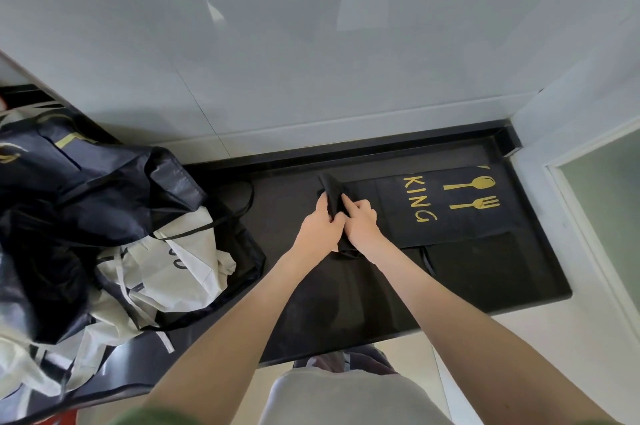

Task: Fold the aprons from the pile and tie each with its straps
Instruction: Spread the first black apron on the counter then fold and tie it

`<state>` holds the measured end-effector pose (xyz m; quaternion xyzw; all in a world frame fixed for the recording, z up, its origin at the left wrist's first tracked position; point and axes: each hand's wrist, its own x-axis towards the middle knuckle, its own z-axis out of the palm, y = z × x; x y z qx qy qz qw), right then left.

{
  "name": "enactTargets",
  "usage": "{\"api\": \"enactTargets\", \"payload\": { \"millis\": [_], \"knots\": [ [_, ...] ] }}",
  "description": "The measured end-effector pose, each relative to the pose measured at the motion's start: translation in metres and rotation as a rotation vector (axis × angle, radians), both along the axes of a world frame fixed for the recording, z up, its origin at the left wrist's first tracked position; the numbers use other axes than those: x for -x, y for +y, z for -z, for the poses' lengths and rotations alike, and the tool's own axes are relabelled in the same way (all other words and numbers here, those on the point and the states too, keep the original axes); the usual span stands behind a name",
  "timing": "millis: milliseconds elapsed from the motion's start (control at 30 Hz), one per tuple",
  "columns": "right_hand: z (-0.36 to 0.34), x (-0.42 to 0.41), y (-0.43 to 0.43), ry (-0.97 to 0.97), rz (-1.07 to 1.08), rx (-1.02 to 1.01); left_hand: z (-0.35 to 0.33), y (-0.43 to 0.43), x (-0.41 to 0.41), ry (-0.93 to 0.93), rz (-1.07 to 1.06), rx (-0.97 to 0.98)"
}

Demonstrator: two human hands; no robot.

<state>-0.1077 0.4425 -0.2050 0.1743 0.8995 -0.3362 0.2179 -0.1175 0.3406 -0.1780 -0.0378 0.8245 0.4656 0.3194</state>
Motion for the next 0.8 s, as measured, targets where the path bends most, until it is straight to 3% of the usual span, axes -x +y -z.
{"api": "enactTargets", "payload": {
  "millis": [100,333,433,533,700,800],
  "knots": [
    [0.001,-0.008,0.003,0.086,0.037,-0.019,-0.001,0.005,0.003,-0.030,-0.017,-0.054],
    [-0.009,-0.007,0.019,0.085,0.159,0.227,0.019,0.017,0.001,-0.123,0.001,-0.170],
    [-0.002,-0.008,0.026,0.007,0.354,0.394,0.017,0.016,0.001,-0.009,0.059,-0.122],
    [-0.003,-0.009,0.027,-0.022,0.524,0.493,0.017,0.011,0.003,0.253,0.098,0.094],
    [0.011,-0.008,0.032,0.067,0.416,0.193,0.031,0.011,0.015,0.573,0.583,0.389],
    [0.016,-0.010,0.037,0.168,0.165,-0.228,0.043,0.018,0.018,0.666,0.768,0.510]
  ]
}}
